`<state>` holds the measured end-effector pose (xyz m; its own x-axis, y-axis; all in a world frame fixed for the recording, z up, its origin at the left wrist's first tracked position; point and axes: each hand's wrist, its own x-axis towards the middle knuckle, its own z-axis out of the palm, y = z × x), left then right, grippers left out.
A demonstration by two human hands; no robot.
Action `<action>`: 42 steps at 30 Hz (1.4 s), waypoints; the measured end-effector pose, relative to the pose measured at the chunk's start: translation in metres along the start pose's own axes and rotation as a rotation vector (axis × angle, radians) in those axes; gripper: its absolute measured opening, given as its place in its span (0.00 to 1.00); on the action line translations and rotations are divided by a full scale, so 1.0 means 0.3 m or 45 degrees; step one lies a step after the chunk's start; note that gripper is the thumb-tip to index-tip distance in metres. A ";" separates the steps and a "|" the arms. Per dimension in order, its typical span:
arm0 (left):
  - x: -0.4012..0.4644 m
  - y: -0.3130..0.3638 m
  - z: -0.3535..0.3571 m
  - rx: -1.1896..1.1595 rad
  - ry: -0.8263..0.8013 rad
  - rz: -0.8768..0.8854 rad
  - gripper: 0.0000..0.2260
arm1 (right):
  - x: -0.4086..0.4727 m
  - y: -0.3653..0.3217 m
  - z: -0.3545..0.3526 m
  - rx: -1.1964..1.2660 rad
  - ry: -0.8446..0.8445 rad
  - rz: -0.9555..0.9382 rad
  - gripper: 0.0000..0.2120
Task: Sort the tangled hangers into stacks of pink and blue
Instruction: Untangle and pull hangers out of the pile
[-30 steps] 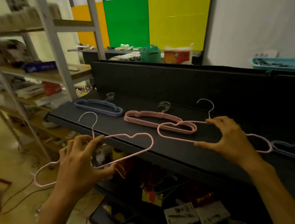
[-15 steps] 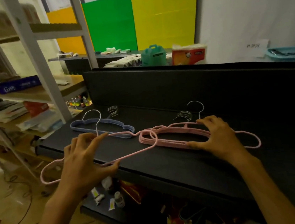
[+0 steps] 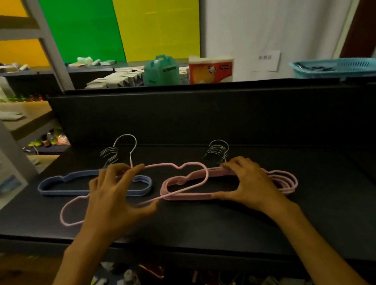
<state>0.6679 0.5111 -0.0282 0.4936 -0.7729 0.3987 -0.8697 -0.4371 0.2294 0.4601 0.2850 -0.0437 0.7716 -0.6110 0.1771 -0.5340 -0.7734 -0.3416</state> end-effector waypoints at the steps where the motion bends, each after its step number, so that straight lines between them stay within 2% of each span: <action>1: 0.011 -0.010 0.005 -0.010 -0.012 0.012 0.42 | 0.002 -0.005 0.002 0.004 -0.010 0.016 0.43; 12: 0.100 -0.053 0.048 -0.089 -0.117 0.147 0.44 | -0.026 -0.053 -0.023 -0.136 -0.055 0.122 0.41; 16: 0.129 -0.017 0.078 -0.070 -0.149 0.189 0.44 | -0.085 -0.012 -0.060 -0.233 0.055 0.175 0.38; 22: 0.161 0.096 0.105 -0.033 -0.218 0.248 0.42 | -0.164 0.073 -0.123 -0.326 0.190 0.237 0.32; 35: 0.195 0.440 0.221 -0.043 -0.348 0.240 0.40 | -0.220 0.383 -0.215 -0.248 0.196 0.289 0.29; 42: 0.206 0.511 0.254 -0.065 -0.363 0.179 0.40 | -0.204 0.450 -0.228 -0.129 0.228 0.320 0.28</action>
<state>0.5648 0.3611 -0.0361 0.3415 -0.9249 0.1669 -0.9245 -0.2986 0.2370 0.3171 0.2065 -0.0375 0.5431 -0.7978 0.2619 -0.7386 -0.6022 -0.3031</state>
